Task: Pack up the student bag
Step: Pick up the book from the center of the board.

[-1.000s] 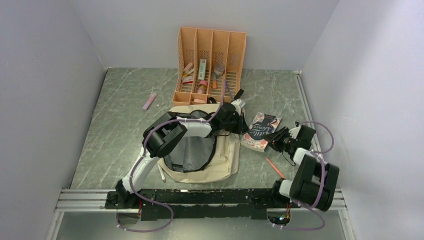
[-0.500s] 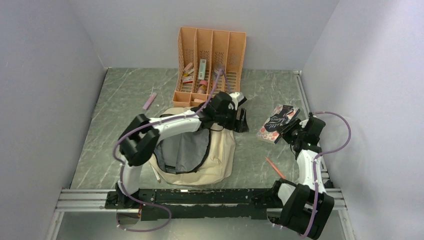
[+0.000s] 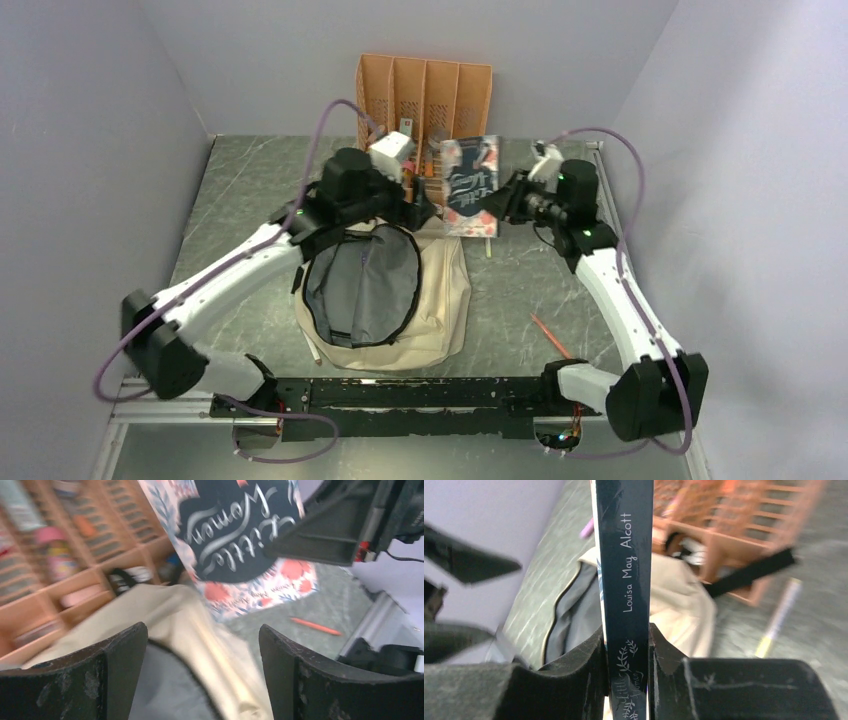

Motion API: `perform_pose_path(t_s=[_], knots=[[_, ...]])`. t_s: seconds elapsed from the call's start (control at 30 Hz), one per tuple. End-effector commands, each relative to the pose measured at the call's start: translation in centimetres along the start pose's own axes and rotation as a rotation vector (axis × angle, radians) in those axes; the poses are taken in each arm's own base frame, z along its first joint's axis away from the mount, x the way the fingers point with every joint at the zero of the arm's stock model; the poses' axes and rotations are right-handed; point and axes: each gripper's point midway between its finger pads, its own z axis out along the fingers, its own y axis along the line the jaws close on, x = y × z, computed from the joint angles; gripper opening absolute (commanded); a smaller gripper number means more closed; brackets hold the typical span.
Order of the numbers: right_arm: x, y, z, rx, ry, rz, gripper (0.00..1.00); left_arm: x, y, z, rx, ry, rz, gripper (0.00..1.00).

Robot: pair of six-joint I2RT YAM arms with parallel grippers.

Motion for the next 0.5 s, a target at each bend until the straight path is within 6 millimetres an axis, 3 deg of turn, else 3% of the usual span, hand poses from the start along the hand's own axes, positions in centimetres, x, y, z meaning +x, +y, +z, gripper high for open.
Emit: perform_pose_path(t_s=[0.0, 0.1, 0.2, 0.33, 0.47], knots=[[1.3, 7.7, 1.5, -0.322, 0.124, -0.227, 0.0, -2.5, 4.0, -7.1, -0.162, -0.07, 0.136, 0.85], [3.5, 11.5, 2.3, -0.449, 0.225, -0.366, 0.0, -3.4, 4.1, -10.9, -0.177, -0.099, 0.211, 0.87], [6.4, 13.9, 2.9, -0.524, 0.327, -0.505, 0.0, -3.7, 4.3, -13.8, -0.21, -0.1, 0.253, 0.88], [9.3, 16.4, 2.1, -0.64, 0.416, -0.629, 0.0, -2.8, 3.8, -16.0, -0.182, -0.058, 0.317, 0.88], [10.0, 18.2, 0.2, -0.752, 0.432, -0.677, 0.0, -1.6, 3.0, -17.0, -0.126, -0.01, 0.352, 0.88]])
